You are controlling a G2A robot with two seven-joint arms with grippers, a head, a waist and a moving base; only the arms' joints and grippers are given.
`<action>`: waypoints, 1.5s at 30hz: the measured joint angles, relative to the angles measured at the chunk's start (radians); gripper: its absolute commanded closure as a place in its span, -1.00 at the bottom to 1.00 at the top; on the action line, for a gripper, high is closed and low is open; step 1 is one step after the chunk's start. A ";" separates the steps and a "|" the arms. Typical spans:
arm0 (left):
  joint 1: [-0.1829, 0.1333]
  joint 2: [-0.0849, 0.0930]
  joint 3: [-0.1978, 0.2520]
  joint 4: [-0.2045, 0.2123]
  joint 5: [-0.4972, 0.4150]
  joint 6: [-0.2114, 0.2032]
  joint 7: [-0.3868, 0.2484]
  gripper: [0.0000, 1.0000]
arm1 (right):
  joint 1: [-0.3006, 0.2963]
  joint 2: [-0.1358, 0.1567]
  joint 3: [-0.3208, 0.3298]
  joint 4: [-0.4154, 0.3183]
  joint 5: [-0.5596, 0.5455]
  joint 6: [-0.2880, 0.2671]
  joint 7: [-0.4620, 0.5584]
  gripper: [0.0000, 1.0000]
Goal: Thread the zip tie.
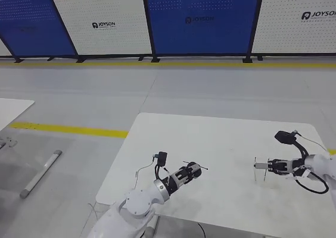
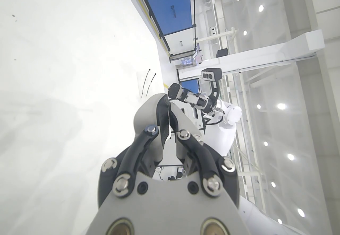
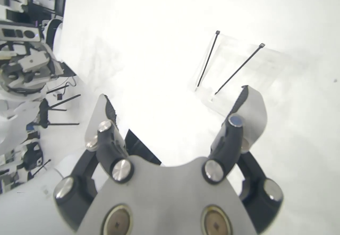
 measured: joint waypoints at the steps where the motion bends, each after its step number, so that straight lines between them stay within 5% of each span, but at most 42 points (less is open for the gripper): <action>1: 0.000 0.000 0.000 0.000 0.000 0.000 0.000 1.00 | 0.008 0.003 -0.009 0.023 0.009 -0.009 0.000 -1.00; 11: 0.000 0.000 0.000 0.000 0.000 0.000 0.000 1.00 | 0.008 0.004 -0.017 0.025 0.007 0.004 -0.014 -1.00; 18: 0.000 0.000 0.000 0.000 0.000 0.000 0.000 1.00 | 0.033 0.009 -0.060 -0.056 -0.016 0.200 0.000 -1.00; 27: 0.000 0.000 0.000 0.000 0.000 0.000 0.000 1.00 | 0.199 0.028 -0.271 0.032 -0.040 0.427 -0.001 -1.00; 36: 0.000 0.000 0.000 0.000 0.000 0.000 0.000 1.00 | 0.311 0.018 -0.421 0.195 0.048 0.403 -0.001 -1.00; 45: 0.000 0.000 0.000 0.000 0.000 0.000 0.000 1.00 | 0.313 0.018 -0.423 0.197 0.048 0.402 -0.001 -1.00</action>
